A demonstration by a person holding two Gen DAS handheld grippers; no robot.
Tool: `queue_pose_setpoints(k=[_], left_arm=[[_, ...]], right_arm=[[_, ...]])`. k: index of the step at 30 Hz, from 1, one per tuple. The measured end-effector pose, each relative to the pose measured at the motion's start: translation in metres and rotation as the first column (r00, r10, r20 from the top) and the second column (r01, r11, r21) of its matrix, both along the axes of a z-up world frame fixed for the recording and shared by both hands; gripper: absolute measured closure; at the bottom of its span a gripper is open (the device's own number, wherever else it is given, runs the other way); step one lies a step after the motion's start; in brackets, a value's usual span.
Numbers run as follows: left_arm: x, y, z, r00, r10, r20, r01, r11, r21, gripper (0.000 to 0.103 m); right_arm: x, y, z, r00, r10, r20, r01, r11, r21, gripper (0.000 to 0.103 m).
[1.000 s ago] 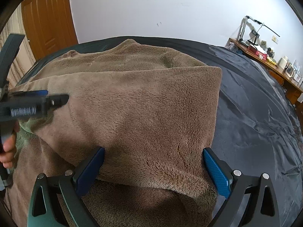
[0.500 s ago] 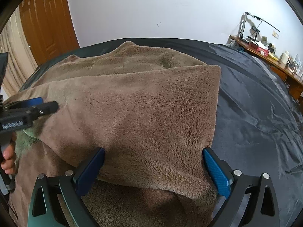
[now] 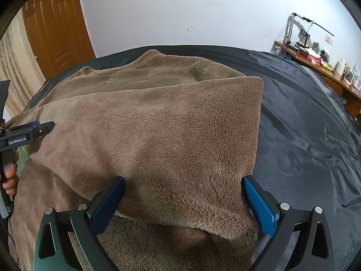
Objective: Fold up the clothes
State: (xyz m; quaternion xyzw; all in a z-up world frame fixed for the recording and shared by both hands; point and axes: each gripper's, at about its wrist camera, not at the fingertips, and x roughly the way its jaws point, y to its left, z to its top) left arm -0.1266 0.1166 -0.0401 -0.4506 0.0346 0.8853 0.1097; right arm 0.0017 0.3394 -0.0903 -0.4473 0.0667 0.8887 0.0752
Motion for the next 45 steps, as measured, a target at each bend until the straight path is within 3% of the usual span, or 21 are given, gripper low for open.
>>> queue_pose_setpoints(k=[4,7,10,13,17,22,27,34,45], left_arm=[[-0.004,-0.001,-0.002,1.0,0.008,-0.005,-0.008,1.0,0.011,0.006],[-0.005,0.0,-0.004,1.0,0.009,-0.007,-0.009,1.0,0.003,0.005],[-0.006,-0.001,-0.003,1.0,0.01,-0.005,-0.01,1.0,0.014,0.005],[-0.005,-0.004,-0.003,1.0,0.009,-0.003,-0.009,1.0,0.022,0.005],[-0.007,-0.007,-0.002,1.0,0.007,0.0,-0.007,0.999,0.036,0.005],[-0.012,-0.01,-0.001,1.0,0.005,-0.001,-0.005,0.999,0.053,0.005],[-0.014,-0.01,-0.001,1.0,0.003,-0.004,-0.003,0.999,0.053,0.004],[-0.015,-0.01,0.0,1.0,0.006,-0.004,-0.006,0.999,0.048,0.004],[-0.017,-0.017,0.001,1.0,0.002,-0.005,-0.002,0.996,0.089,0.004]], right_arm=[[-0.004,0.006,0.01,0.999,0.036,0.036,-0.034,0.999,-0.033,0.0],[-0.011,0.013,0.037,1.0,0.009,-0.017,-0.01,0.995,-0.097,0.0],[-0.028,0.005,0.057,0.997,0.02,-0.076,-0.027,0.994,-0.103,0.0],[-0.06,-0.008,0.048,0.998,0.061,-0.019,-0.062,0.995,-0.082,0.0],[-0.089,0.001,0.017,0.997,0.028,0.073,-0.023,0.998,-0.064,0.0],[-0.104,0.02,0.004,0.997,-0.05,0.062,0.049,0.999,0.024,0.0],[-0.111,0.023,0.0,0.995,-0.086,0.055,0.083,0.995,0.052,0.0],[-0.091,0.017,0.009,0.994,-0.092,0.057,0.092,0.996,0.01,0.0],[-0.029,-0.02,0.0,0.998,0.039,0.055,-0.042,0.997,0.057,0.0]])
